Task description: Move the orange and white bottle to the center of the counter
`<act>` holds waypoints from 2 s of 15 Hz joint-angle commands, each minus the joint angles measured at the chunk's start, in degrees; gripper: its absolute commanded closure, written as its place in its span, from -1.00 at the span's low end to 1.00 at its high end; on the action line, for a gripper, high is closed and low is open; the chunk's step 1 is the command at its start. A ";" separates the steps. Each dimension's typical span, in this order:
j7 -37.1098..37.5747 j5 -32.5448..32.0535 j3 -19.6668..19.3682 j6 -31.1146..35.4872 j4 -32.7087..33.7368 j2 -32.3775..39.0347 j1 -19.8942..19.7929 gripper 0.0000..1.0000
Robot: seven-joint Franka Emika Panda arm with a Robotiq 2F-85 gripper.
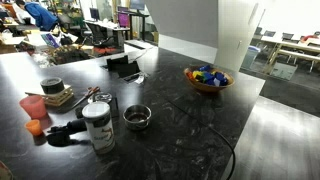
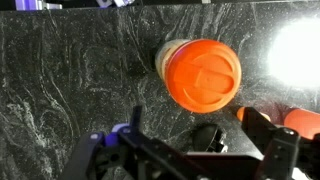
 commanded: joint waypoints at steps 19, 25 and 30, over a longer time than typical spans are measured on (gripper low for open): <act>-2.69 0.23 7.27 -0.45 -1.19 0.52 2.24 -1.00; -5.44 -0.18 7.54 1.86 -2.48 3.43 2.71 -1.00; -7.61 0.14 6.90 3.97 -2.61 5.78 3.21 -0.85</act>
